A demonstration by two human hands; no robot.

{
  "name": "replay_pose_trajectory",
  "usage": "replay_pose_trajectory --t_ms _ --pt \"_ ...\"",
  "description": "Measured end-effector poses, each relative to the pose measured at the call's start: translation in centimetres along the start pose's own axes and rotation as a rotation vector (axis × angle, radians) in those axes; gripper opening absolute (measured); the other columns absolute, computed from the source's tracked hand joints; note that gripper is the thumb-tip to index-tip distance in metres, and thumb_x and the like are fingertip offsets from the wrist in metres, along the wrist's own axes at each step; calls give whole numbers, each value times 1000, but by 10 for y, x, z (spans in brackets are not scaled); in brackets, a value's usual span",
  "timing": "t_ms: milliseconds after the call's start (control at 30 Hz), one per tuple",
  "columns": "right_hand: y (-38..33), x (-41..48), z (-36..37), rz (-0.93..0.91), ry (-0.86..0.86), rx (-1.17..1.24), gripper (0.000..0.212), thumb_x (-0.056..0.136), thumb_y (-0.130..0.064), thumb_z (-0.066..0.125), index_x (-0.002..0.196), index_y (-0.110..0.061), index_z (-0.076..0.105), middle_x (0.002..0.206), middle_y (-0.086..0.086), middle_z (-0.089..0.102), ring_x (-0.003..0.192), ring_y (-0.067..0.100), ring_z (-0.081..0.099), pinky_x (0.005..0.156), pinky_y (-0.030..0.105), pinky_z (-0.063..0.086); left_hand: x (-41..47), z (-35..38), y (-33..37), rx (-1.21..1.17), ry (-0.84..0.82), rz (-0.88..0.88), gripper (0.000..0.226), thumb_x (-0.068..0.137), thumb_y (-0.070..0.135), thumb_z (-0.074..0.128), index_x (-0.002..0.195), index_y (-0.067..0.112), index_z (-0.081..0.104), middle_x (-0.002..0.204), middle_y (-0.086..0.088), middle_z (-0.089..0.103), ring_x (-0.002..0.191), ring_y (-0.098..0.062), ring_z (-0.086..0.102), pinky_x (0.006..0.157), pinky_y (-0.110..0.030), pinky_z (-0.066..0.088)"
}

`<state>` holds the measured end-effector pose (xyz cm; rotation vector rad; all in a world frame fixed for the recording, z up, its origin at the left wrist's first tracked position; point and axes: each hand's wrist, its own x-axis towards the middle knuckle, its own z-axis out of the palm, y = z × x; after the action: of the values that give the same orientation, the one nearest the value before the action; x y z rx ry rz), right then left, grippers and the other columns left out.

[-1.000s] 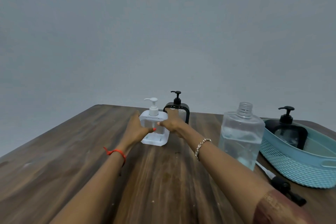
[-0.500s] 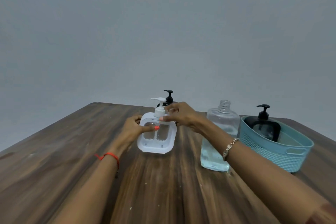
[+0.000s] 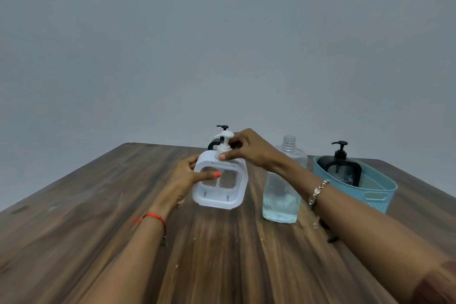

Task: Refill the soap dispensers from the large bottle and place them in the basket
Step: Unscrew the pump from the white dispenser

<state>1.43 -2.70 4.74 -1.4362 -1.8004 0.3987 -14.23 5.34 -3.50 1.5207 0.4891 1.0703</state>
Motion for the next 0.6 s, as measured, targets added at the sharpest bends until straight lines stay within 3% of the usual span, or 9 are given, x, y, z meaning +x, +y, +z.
replay_pose_trajectory --t_ms 33,133,267,333,400,467,533,600 --pt "0 -1 -3 -13 -26 13 20 77 -8 72 92 4 68 90 23 67 81 31 60 82 35 48 -1 -2 1 7 -25 -6 57 45 15 87 98 13 68 81 -1 75 74 -16 70 61 -23 55" --pt "1 -1 -12 -7 -152 127 31 80 7 61 110 -2 64 107 9 67 97 14 63 94 25 48 0 -4 4 33 -59 -13 61 42 19 90 99 13 70 87 -4 74 78 -17 70 66 -27 55" --pt "4 2 -15 57 -114 467 48 81 16 52 126 -1 50 115 15 62 106 19 61 97 28 48 2 4 6 -25 -15 9 60 41 24 88 97 11 71 86 -5 75 77 -17 69 64 -24 55" --pt "5 3 -8 65 5 462 42 80 3 64 120 -5 56 108 17 65 96 15 63 93 24 48 4 7 6 -41 21 12 59 43 22 86 98 9 70 85 -6 74 76 -18 70 63 -23 55" --pt "5 3 1 78 146 199 40 70 -19 80 105 -13 60 88 5 64 76 3 60 72 5 45 4 9 5 -28 51 18 60 44 20 86 100 9 69 88 -8 74 77 -20 71 63 -25 55" --pt "5 4 7 82 279 12 49 61 -28 86 99 -17 58 73 -8 55 64 -1 52 53 0 38 4 10 3 -23 62 18 57 46 19 85 100 10 69 88 -8 74 77 -21 71 63 -26 56" --pt "5 5 7 124 315 81 47 61 -19 85 99 -15 57 74 -5 59 66 3 54 55 4 40 4 12 2 -45 67 19 53 46 17 85 97 12 70 84 -5 75 75 -19 71 61 -24 56" --pt "1 3 3 174 260 286 35 66 0 75 96 -15 61 82 9 62 76 14 57 70 17 45 4 13 1 -80 71 19 51 46 14 84 95 11 70 81 -3 75 73 -16 71 60 -22 55"
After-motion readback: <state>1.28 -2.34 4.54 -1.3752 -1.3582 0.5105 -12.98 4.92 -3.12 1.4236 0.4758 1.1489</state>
